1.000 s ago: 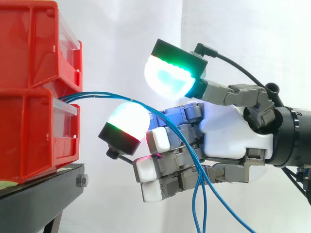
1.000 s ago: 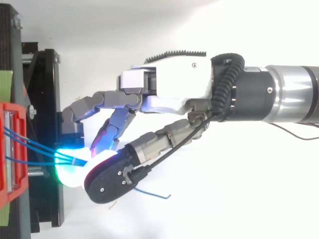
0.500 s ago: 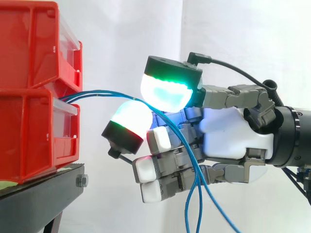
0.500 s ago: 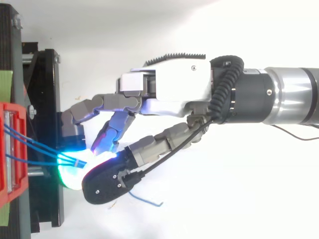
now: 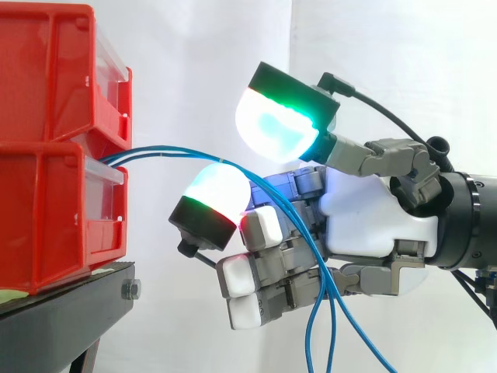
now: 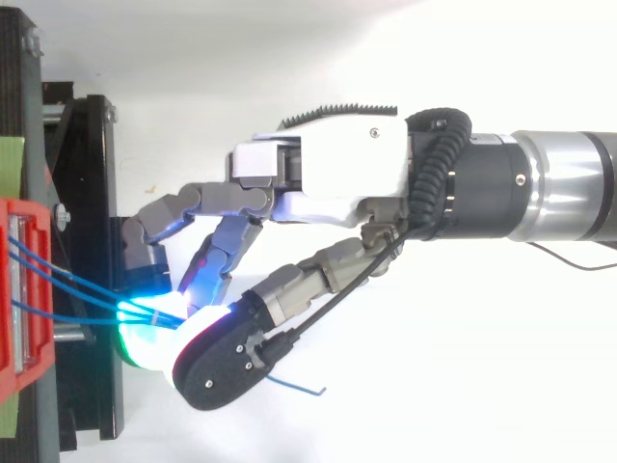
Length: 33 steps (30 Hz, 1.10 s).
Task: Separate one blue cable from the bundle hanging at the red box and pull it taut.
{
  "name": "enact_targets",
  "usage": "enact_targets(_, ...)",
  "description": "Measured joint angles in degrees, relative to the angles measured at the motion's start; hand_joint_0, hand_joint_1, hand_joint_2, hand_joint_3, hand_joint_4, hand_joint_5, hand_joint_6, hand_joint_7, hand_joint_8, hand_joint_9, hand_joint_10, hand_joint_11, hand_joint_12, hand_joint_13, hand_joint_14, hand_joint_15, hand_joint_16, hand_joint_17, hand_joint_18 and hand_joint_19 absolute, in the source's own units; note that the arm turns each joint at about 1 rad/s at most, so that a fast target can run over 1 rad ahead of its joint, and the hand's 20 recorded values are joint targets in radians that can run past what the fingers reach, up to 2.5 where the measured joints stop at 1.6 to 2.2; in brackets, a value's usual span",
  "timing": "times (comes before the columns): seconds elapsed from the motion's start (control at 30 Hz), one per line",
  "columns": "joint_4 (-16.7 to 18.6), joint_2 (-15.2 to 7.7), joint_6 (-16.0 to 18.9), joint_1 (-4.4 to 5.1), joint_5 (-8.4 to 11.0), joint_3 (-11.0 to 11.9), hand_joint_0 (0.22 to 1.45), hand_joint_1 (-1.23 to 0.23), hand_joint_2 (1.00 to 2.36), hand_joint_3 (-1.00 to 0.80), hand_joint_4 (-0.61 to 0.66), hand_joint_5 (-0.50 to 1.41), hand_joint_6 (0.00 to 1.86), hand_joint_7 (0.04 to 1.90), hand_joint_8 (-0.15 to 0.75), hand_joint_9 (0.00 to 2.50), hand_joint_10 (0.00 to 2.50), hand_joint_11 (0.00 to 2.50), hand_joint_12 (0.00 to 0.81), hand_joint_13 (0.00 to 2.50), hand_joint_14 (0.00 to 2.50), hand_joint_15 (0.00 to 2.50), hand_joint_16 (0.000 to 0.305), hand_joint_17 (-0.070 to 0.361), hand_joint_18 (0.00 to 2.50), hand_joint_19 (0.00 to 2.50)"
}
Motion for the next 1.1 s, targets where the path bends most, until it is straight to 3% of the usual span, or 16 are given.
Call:
enact_targets(0.13,0.08,0.00,-0.21,0.00,-0.03,0.00,0.65,-0.51,1.00,-0.47,0.22,-0.10,0.62,1.32,0.387,1.13,0.02,0.63,0.373,0.98,0.02,0.45,0.036,0.082,0.80,0.43)
enact_targets(0.4,0.13,0.00,-0.29,0.00,-0.04,0.00,0.65,-0.64,1.02,-0.23,0.23,-0.12,0.61,1.34,0.391,1.07,0.02,0.64,0.382,0.97,0.02,0.45,0.037,0.084,0.80,0.42)
enact_targets(0.57,-0.02,0.00,-0.29,0.00,-0.04,0.00,0.67,-0.74,1.02,-0.24,0.25,-0.15,0.65,1.26,0.388,1.04,0.02,0.67,0.388,0.96,0.02,0.46,0.037,0.084,0.80,0.41)
enact_targets(0.7,0.04,-0.01,-0.49,0.00,0.04,-0.01,0.65,-0.80,1.01,-0.39,0.24,-0.16,0.69,1.23,0.384,1.02,0.02,0.71,0.392,0.95,0.02,0.47,0.038,0.085,0.79,0.42)
enact_targets(0.77,0.12,-0.01,-0.64,0.02,0.11,-0.02,0.63,-0.76,1.00,-0.50,0.24,-0.17,0.70,1.18,0.383,1.03,0.02,0.70,0.390,0.96,0.02,0.47,0.038,0.085,0.79,0.43)
enact_targets(0.9,0.16,-0.01,-1.00,0.07,0.19,-0.04,0.57,-0.61,1.00,-0.50,0.23,-0.15,0.70,1.19,0.388,1.07,0.02,0.70,0.392,0.97,0.02,0.48,0.039,0.087,0.80,0.45)
enact_targets(1.0,0.19,-0.01,-1.23,0.08,0.24,-0.05,0.58,-0.47,1.00,-0.50,0.23,-0.14,0.69,1.22,0.392,1.10,0.02,0.69,0.395,1.00,0.02,0.49,0.040,0.090,0.83,0.47)
enact_targets(1.1,0.20,-0.01,-1.37,0.13,0.35,-0.07,0.62,-0.42,1.00,-0.50,0.22,-0.13,0.67,1.23,0.386,1.11,0.02,0.69,0.390,1.00,0.02,0.49,0.040,0.089,0.84,0.48)
